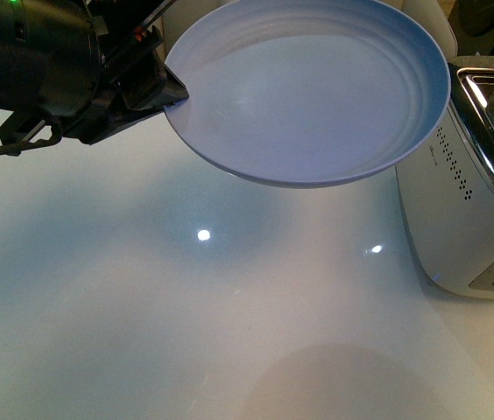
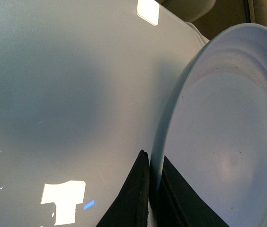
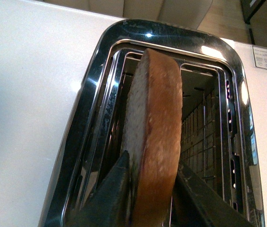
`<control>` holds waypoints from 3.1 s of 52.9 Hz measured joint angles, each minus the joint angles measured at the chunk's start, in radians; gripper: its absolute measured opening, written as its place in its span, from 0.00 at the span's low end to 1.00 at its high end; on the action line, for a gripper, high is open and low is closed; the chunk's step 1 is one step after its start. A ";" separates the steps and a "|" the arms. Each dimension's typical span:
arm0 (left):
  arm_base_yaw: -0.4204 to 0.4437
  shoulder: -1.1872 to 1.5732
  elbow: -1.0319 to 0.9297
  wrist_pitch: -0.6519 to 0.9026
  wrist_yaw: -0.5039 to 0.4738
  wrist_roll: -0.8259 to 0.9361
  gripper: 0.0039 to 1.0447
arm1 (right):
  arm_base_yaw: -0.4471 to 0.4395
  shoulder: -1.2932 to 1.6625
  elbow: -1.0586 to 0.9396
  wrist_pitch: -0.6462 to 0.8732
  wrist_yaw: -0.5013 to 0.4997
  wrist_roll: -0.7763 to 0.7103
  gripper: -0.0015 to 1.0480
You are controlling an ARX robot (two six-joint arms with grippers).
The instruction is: Left arm holds plate, right arm toasts bread
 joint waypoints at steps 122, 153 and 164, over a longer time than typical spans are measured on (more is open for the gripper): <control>0.000 -0.003 0.002 0.000 0.000 -0.002 0.03 | -0.007 -1.262 -0.585 -0.147 -0.036 0.172 0.02; 0.000 -0.003 0.002 0.000 0.000 -0.002 0.03 | -0.007 -1.429 -0.585 -0.314 -0.036 0.172 0.02; 0.000 -0.003 0.002 0.000 -0.001 -0.002 0.03 | -0.007 -1.598 -0.585 -0.489 -0.036 0.172 0.02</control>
